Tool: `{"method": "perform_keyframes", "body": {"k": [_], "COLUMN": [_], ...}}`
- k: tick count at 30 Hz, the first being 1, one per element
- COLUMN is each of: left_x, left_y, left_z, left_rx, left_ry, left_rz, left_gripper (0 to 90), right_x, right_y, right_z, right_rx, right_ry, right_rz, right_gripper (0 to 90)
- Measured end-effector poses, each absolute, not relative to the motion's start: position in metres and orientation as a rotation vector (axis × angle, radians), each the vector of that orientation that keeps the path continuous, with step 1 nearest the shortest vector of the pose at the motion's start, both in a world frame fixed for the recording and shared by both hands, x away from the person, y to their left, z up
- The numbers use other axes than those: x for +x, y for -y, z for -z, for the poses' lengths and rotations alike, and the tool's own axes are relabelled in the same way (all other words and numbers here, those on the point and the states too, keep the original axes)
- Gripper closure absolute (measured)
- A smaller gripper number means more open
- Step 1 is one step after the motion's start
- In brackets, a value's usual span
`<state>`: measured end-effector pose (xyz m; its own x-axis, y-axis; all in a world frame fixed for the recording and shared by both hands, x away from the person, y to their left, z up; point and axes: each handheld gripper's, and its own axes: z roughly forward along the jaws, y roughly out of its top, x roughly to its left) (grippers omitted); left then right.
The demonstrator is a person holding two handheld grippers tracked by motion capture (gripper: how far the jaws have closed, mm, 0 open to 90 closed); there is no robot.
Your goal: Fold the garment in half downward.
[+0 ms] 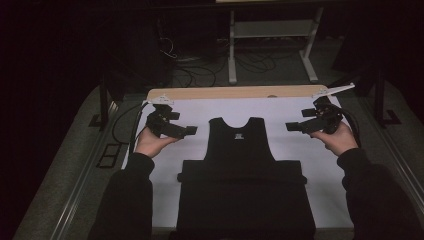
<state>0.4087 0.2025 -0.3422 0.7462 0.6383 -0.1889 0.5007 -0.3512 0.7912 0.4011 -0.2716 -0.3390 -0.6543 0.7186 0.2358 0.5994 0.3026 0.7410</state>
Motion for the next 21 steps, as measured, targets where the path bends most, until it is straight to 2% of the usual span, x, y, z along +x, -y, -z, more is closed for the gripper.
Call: {"method": "perform_keyframes", "body": {"k": [21], "left_x": [0.432], "left_y": [-0.177], "left_z": [0.357], "left_rx": [2.012], "left_ry": [-0.893], "left_rz": [-0.135], "left_gripper": [0.0], "right_x": [0.428], "right_y": [0.252], "right_z": [0.354], "right_rx": [1.257], "right_ry": [-2.441], "right_rz": [-1.246], "right_gripper": [0.0]}}
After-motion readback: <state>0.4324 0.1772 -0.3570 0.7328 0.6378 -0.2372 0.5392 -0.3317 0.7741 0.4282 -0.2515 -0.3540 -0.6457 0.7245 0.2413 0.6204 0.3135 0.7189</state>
